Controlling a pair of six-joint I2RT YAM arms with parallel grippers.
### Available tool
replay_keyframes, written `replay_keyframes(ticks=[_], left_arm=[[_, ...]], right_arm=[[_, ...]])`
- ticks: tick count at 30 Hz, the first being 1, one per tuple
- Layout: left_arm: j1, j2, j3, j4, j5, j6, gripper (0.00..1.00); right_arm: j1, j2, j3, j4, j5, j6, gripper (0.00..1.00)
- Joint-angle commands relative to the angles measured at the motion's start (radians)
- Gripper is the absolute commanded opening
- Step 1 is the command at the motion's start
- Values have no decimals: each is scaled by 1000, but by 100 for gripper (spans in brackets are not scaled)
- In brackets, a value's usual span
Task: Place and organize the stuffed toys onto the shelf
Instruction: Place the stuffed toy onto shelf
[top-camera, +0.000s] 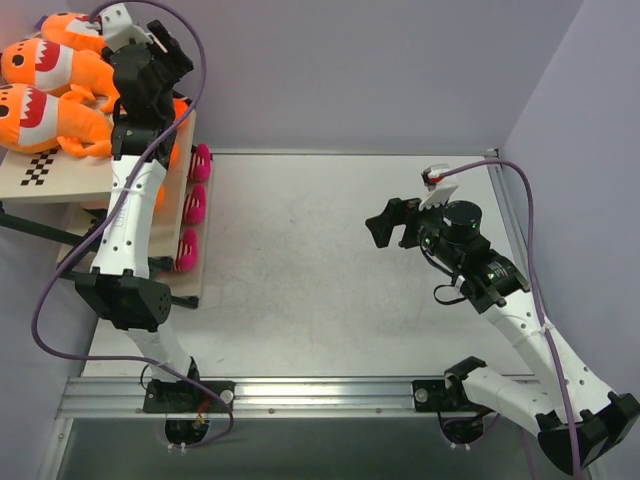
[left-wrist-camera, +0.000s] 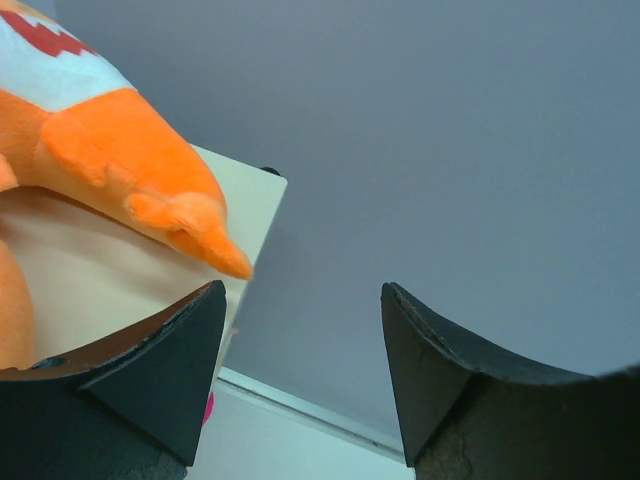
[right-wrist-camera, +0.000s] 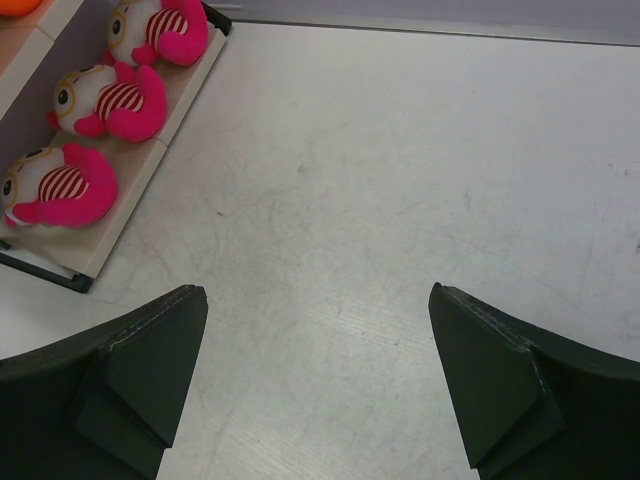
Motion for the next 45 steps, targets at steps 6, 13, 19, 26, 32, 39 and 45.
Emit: replay_keyframes(ticks=[6,13,19,26,32,39,45], left_arm=[[-186,-320,-249,77,13,250,75],[-306,-671,-607,42,-4,264,80],[-312,-972,-803,-125,18,232,83],[-309,-1284,-953,-346,15,201,89],[-309,-1430,-1021,-441,-30,235,96],[-309,-1561,-1096,-454,-63,228,97],[-309,-1661,-1150,-510,-82,251,95]], right_arm=[[-4,-24,48,1,108,-51,100],[-4,-99,34,1,232,12,99],[-4,-161,42,-21,321,38,99],[-2,-164,82,-68,448,-36,99],[-2,-202,48,-47,533,-73,99],[-4,-360,-56,-4,686,-90,99],[-2,-463,-105,-19,758,-126,99]])
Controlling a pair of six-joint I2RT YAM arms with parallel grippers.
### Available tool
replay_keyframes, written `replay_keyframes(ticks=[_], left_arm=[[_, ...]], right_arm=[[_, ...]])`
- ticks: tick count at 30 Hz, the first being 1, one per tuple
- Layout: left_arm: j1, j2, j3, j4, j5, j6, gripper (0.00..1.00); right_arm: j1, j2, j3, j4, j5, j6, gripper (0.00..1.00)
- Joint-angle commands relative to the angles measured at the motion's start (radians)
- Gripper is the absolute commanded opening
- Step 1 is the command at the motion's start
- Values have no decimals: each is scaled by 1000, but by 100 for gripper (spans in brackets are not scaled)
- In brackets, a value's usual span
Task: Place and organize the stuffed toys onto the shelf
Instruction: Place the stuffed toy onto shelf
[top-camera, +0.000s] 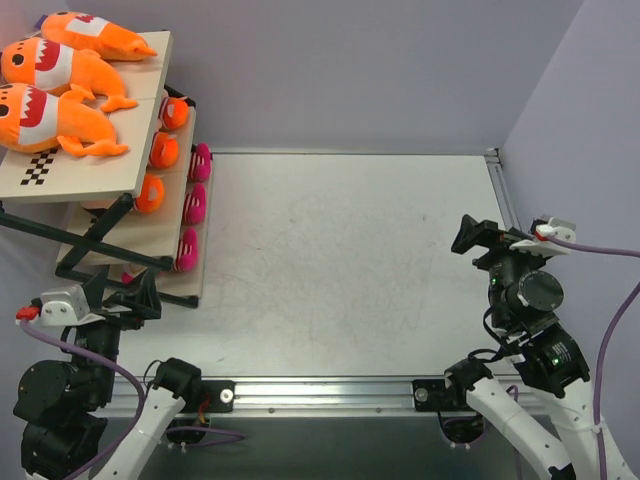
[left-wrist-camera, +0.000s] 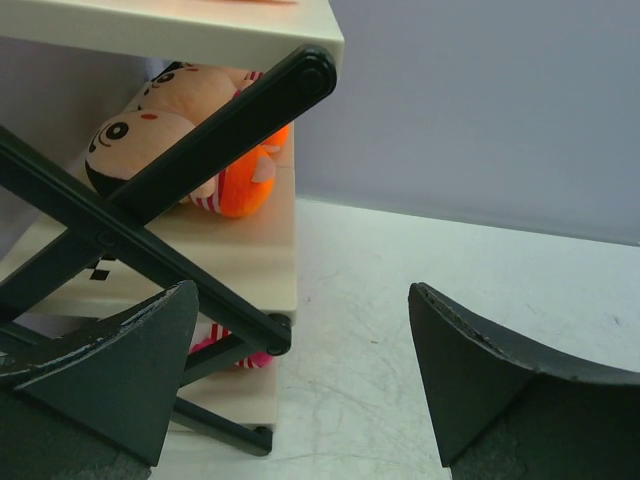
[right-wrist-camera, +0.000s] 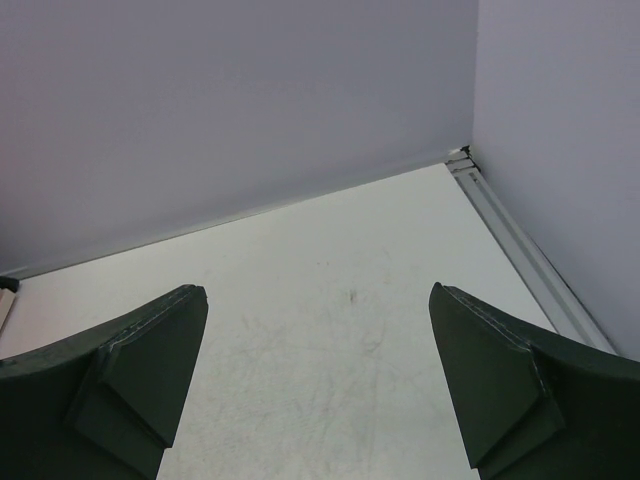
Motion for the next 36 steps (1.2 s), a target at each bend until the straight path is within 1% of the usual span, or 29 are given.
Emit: replay_keyframes(ticks=[1,3,6,11,14,15,18,19,20,21,22,23,24,25,26,27,28,29,30,31,32,33,35,36], left_arm=[[-2,-52,-25,-43,-29,24,94],[-2,-93,-34,-57,-28,22,94],[0,-92,-33,-54,-25,18,94],[-2,-34,-19,2,14,16,94],[-2,52,12,74,37,18,94],[0,113,44,106,40,19,94],[0,224,113,171,41,25,94],[0,309,177,183,26,22,94],[0,357,209,191,18,21,95],[-2,455,252,206,8,21,95],[0,507,328,211,-12,21,95],[0,559,378,214,-59,22,95],[0,665,419,219,-86,25,95],[-2,719,514,222,-109,28,95],[1,771,560,222,-155,30,94],[1,870,605,220,-169,33,94],[4,917,657,222,-179,37,94],[7,963,743,220,-187,42,94],[27,1048,798,211,-177,39,94],[39,1092,846,202,-167,33,95],[56,1135,946,193,-160,25,95],[70,1214,995,173,-143,9,95],[115,1293,1096,147,-138,-11,95],[124,1363,1189,118,-134,-28,95]], right_arm=[[-1,-37,-35,30,83,-20,99],[-1,-68,-35,-7,55,3,100],[-1,-66,-29,-19,45,7,99],[-1,-22,16,-36,-1,11,99],[-2,15,42,-38,-48,13,99],[-1,24,46,-35,-76,14,99],[-1,63,62,-9,-114,0,99],[-1,87,69,2,-131,-3,99],[-3,101,75,5,-134,-3,99],[-2,115,92,8,-139,-4,99],[-1,138,101,7,-157,-13,99],[-1,150,111,5,-163,-16,99],[-1,161,118,1,-171,-20,100],[-1,178,128,-5,-177,-26,99],[-1,182,131,-5,-191,-30,100],[-1,188,132,-10,-196,-32,100],[-1,193,135,-16,-199,-33,99],[-1,193,135,-18,-208,-36,99],[-1,189,134,-19,-213,-36,99],[-1,184,128,-19,-220,-38,100],[-1,179,123,-18,-226,-41,99],[-1,176,118,-16,-235,-40,99],[-1,164,102,-12,-242,-27,99],[-1,159,95,-12,-255,-27,99]])
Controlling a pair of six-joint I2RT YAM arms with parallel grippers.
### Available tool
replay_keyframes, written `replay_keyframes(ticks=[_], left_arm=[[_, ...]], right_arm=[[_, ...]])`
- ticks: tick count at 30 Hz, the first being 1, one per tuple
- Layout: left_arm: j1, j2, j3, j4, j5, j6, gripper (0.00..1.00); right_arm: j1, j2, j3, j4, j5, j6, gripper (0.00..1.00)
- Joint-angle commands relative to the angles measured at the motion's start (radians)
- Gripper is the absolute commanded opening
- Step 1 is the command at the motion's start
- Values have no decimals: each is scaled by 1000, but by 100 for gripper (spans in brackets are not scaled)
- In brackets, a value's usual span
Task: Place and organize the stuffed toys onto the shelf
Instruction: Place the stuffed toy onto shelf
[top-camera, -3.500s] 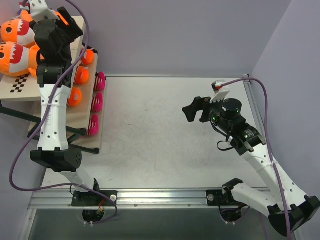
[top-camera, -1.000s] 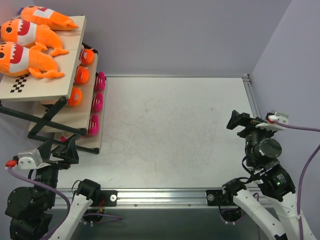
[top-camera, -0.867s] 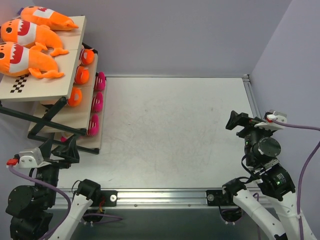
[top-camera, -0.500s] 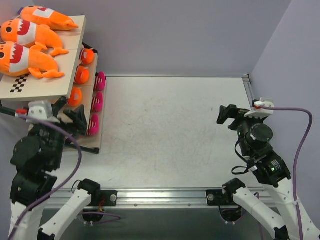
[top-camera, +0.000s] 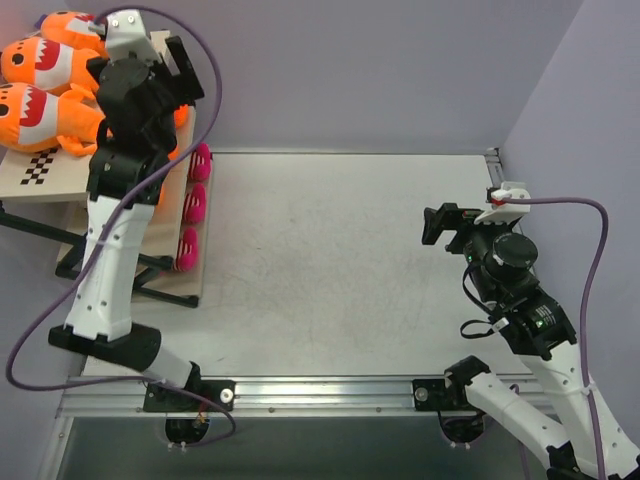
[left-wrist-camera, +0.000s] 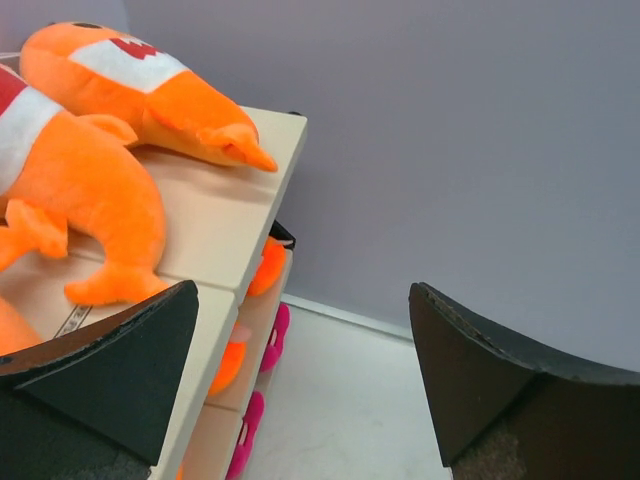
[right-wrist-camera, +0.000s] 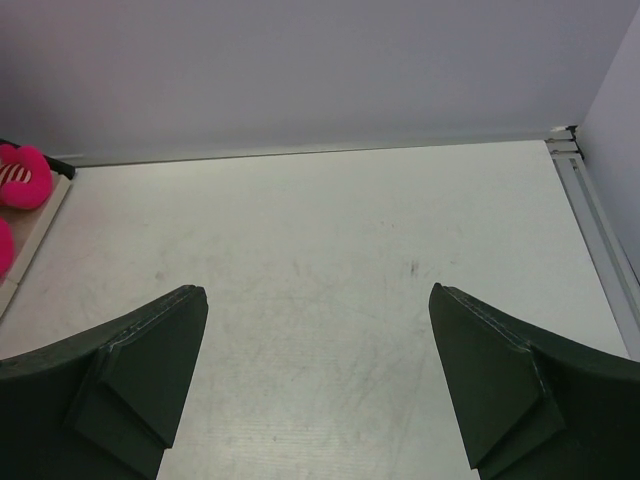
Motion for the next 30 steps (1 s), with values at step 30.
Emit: replay_keyframes(ticks=[30], left_arm=[[224,519,562,-28,35,-390,82]], right_arm=[[0,-78,-160,45,-178,72,99]])
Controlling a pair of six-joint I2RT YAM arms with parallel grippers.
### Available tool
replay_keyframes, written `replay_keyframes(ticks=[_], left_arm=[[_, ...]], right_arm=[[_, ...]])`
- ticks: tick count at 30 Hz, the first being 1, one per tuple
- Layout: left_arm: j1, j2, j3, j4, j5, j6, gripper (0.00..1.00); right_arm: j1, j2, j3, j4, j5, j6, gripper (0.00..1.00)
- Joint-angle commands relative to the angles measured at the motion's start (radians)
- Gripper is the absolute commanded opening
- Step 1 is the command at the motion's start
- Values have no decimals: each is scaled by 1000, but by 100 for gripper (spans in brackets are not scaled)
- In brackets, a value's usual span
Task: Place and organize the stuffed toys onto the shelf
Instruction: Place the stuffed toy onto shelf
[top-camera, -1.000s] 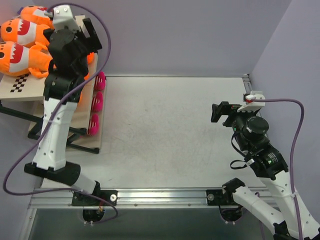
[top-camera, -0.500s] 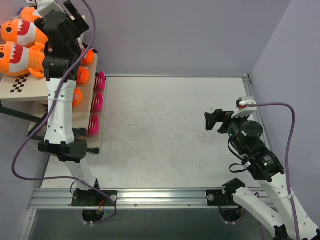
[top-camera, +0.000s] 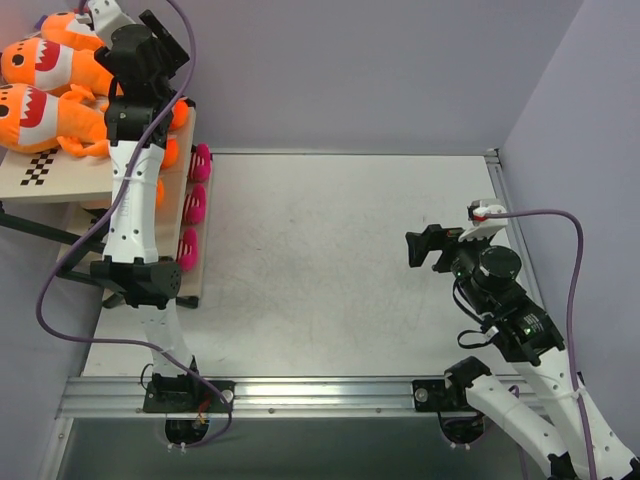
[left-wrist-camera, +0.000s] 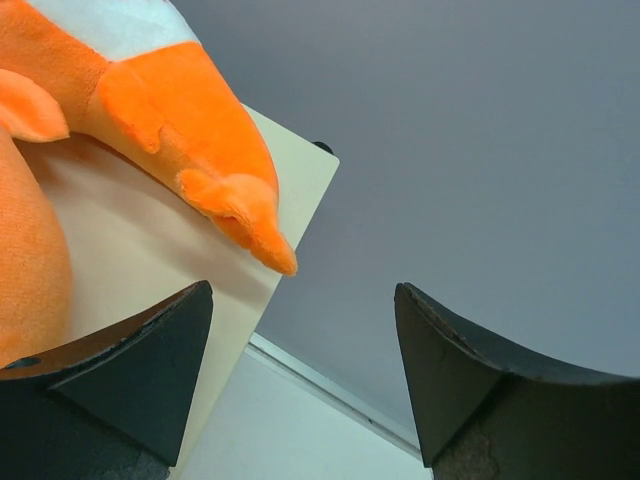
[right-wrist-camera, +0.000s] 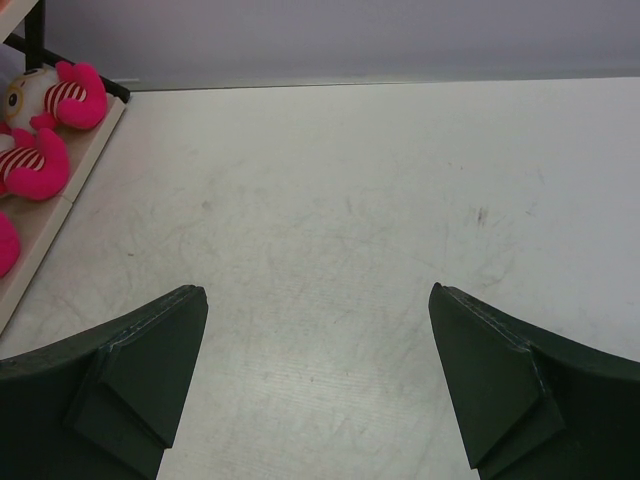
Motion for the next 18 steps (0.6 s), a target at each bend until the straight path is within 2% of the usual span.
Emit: replay_keyframes(ticks=[1,9,18], left_arm=[[2,1,38,64,-44,-30,82],[2,18,11,161,-106,-33,78],[-3,44,10,161,-115,-62,74]], right_arm=[[0,-16,-9,42,-2,7,99],[0,-24,-20,42,-1,11,99],[0,-32,-21,41,8,11,99]])
